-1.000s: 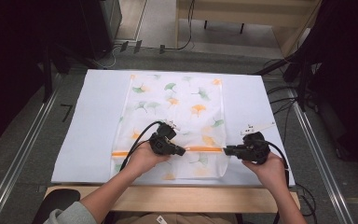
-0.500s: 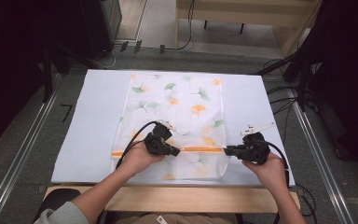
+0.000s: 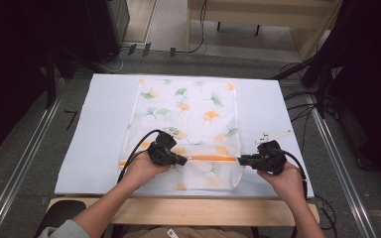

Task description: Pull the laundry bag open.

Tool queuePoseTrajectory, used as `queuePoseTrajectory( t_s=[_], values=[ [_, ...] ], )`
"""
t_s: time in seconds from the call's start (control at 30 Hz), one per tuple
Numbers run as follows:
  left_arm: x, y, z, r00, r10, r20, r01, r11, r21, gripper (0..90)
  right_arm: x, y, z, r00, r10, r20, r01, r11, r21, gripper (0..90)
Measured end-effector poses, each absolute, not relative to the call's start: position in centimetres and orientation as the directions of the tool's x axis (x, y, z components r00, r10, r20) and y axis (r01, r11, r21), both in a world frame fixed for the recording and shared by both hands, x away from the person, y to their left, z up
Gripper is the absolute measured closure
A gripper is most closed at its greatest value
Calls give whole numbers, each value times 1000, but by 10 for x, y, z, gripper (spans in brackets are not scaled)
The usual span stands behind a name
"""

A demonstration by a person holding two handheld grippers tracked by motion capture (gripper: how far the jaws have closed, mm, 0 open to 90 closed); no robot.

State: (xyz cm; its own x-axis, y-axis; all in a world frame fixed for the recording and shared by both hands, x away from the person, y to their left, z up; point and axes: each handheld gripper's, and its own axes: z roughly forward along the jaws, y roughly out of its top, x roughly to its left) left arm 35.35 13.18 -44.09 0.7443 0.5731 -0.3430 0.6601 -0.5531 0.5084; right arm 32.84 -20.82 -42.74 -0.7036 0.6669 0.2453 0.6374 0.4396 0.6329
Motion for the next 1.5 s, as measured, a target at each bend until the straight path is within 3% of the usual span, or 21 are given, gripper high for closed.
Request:
queuePoseTrajectory(
  t_s=[0.47,0.83,1.5],
  values=[
    [353,143,-439,723,598,-345,682,-541,491,900,327,-207,-426,-708,661,248,632,438,639,859],
    [341,171,-436,644,678,-355,749,-463,474,900,327,-205,-427,-712,663,231,629,455,630,858],
    [342,166,-440,631,692,-351,761,-464,453,900,327,-205,-427,-707,667,235,636,454,624,859]
  ],
)
